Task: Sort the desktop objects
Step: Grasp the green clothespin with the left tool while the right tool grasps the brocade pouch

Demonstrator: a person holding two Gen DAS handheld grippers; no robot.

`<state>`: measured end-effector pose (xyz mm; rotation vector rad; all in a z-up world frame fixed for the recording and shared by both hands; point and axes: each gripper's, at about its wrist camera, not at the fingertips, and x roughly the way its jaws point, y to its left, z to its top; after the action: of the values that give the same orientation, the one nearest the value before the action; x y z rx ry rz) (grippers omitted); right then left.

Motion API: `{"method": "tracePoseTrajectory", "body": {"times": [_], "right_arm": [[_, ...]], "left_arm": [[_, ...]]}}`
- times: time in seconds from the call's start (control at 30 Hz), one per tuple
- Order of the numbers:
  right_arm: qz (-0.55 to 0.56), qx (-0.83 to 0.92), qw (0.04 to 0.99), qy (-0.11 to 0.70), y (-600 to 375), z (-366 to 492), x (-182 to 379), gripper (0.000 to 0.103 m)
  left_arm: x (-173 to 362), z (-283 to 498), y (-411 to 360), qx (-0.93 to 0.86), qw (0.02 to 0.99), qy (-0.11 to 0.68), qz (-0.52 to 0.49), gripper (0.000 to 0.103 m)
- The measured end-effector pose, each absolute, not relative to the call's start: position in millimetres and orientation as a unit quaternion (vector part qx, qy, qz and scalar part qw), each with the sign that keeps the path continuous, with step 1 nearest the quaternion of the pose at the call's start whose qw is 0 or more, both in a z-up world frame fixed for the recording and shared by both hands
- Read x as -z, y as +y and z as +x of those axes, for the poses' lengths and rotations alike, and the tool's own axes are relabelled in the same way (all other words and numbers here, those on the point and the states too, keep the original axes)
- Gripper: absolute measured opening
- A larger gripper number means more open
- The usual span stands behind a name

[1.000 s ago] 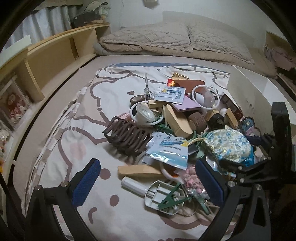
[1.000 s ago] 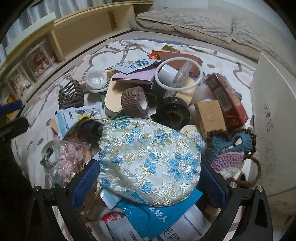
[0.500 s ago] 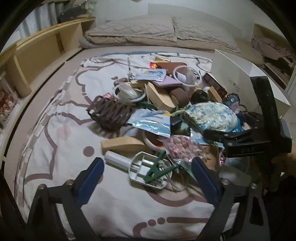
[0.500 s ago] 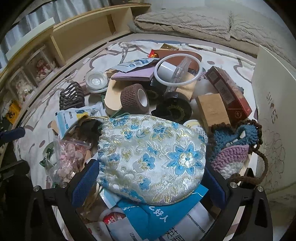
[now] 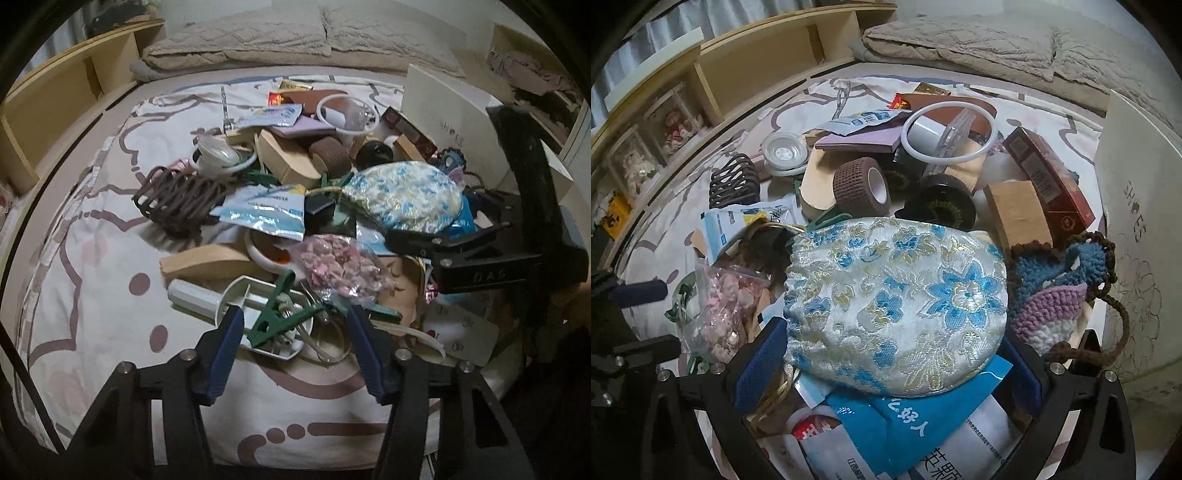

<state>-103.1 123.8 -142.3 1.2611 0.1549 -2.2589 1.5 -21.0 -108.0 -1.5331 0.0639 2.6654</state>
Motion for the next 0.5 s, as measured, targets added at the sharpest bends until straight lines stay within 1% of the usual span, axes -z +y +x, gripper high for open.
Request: {"method": "tracePoseTrajectory", "body": {"times": [0.13,0.2,0.3,0.43,0.47,0.5], "right_arm": [[0.469,0.839,0.271,0.05,125,-103,143,0.103],[0.466,0.84,0.273,0.048,125,-102,143,0.103],[0.464,0.841,0.274,0.045,126,-102,143,0.103],[0.463,0.839,0.28,0.046,127,-101,144,0.103],[0.465,0.837,0.285,0.044,128,-101,144,0.103],[0.468,0.834,0.288,0.045,128,-102,144,0.103]], "left_arm": [[112,1,-23,-0.864,0.028,0.016,-0.503,0.054],[113,1,-24,-0.863,0.025,0.014,-0.504,0.05],[116,-1,-26,-0.86,0.021,0.008,-0.51,0.047],[120,-4,-29,-0.858,0.018,-0.002,-0.514,0.045],[120,-4,-30,-0.858,0.018,-0.004,-0.513,0.044],[120,-4,-30,-0.859,0.017,-0.003,-0.512,0.04]]}}
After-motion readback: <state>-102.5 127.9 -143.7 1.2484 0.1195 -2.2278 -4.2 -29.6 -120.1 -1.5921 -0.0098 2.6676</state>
